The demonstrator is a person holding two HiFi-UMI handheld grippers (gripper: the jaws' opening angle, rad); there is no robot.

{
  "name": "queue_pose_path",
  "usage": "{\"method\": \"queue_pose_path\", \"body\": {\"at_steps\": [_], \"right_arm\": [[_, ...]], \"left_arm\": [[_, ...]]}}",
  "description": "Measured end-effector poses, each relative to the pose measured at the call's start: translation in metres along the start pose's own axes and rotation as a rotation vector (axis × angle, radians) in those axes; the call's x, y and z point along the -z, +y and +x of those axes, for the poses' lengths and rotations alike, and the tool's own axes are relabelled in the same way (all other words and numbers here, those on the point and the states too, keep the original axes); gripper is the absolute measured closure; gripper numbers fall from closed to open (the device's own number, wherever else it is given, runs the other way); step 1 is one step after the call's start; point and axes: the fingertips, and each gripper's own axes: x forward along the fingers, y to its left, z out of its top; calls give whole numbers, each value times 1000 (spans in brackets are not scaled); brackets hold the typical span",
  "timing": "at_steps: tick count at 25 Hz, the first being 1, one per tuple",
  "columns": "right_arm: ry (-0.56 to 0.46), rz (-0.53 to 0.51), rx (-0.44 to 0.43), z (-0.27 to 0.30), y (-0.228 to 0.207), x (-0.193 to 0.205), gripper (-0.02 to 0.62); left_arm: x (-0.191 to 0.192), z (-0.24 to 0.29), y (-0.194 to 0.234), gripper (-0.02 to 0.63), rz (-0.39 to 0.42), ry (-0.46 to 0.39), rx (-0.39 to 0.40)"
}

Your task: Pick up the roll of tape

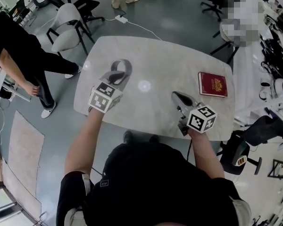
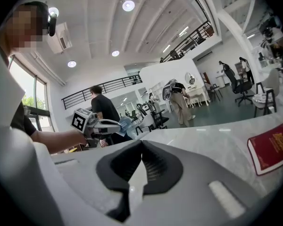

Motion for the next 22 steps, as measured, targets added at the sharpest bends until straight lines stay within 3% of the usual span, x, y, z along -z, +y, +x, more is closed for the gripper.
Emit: {"method": "queue_pose_path", "body": {"at_steps": [11,16,22], "right_arm": [[-49,-81,-13,36,32,-49,592],[-72,-93,7,35,34,-62,592],[-89,-99,26,31,28,-69,592]], "left_arm": [[-31,-78,60,549,-90,-202,-100],[-35,-103,72,550,-113,-251,-156],[-44,-118,74,551,-197,-350,-181]]}}
